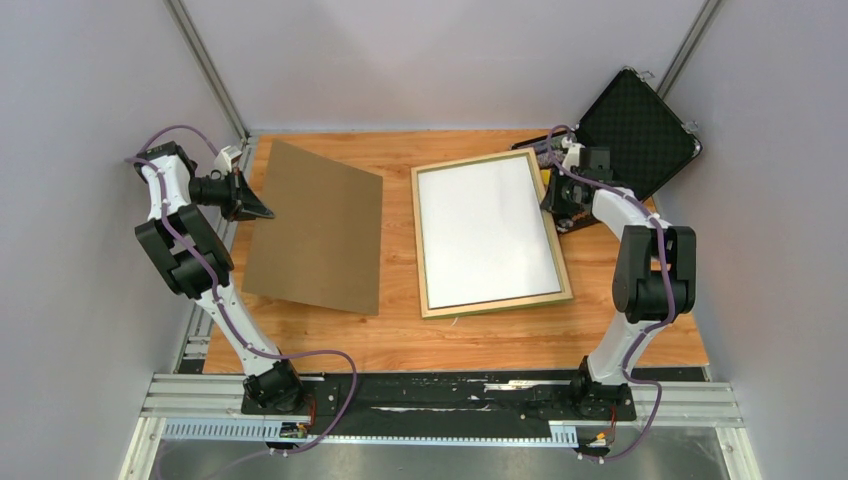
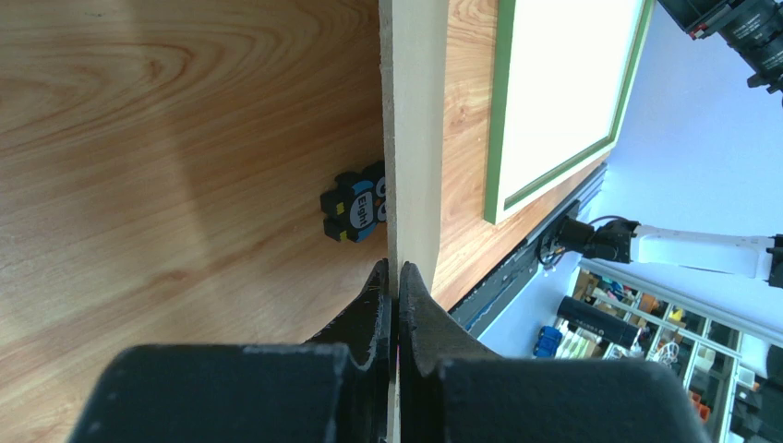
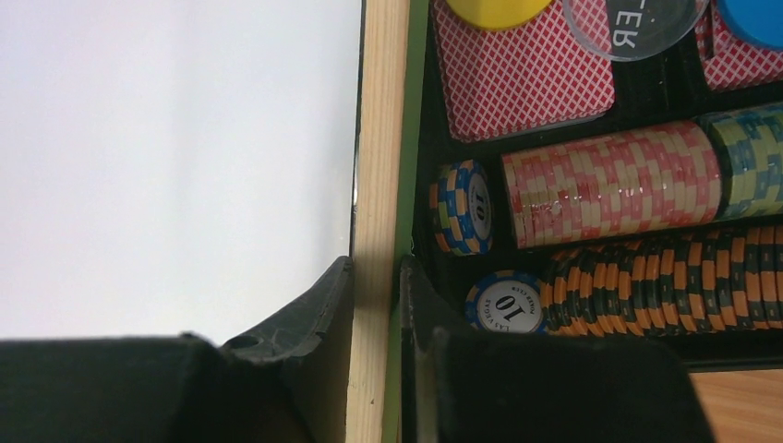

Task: Put the photo into the frame
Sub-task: Move the photo frame to the center of the board.

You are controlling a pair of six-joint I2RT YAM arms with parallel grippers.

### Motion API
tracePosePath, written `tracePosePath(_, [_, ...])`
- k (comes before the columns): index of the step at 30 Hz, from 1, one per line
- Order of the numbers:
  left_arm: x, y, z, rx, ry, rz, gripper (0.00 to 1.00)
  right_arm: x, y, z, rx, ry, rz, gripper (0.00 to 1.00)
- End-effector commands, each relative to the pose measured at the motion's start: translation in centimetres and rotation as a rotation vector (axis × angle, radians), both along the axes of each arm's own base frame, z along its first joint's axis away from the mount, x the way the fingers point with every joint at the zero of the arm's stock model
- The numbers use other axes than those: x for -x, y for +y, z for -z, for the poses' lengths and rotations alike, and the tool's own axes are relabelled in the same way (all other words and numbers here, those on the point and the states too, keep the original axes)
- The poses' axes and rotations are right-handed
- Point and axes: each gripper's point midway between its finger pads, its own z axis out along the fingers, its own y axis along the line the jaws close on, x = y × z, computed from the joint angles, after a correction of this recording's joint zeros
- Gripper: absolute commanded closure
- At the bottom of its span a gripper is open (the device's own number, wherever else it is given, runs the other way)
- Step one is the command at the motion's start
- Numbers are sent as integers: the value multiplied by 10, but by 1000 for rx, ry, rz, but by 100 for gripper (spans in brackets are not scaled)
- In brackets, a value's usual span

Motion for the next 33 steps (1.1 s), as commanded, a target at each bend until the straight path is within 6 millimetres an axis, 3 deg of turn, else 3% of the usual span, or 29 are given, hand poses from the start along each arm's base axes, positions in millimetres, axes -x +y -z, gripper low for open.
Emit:
tracePosePath(1, [-7,27,-14,-135,-143,11,100,-12,23,-30,-110,-45,4,100])
tracePosePath(3, [-6,27,-15,-135,-144,12,100,-12,25,-30,-117,-41,18,100])
tracePosePath(4, [-6,26,-14,-133,-141,11,100,-10,37,-30,-116,-37,2,100])
tracePosePath(10, [-6,26,-17,-135,-144,12,100,-10,63,-31,-120,-28,-3,100])
tracePosePath(17, [-5,26,-16,-132,-135,8,100,-13,89,-18,-125,5,7,100])
tracePosePath(33, [-13,43,-27,-215,-142,-36,100,-21,81,12,-123,8,105,100])
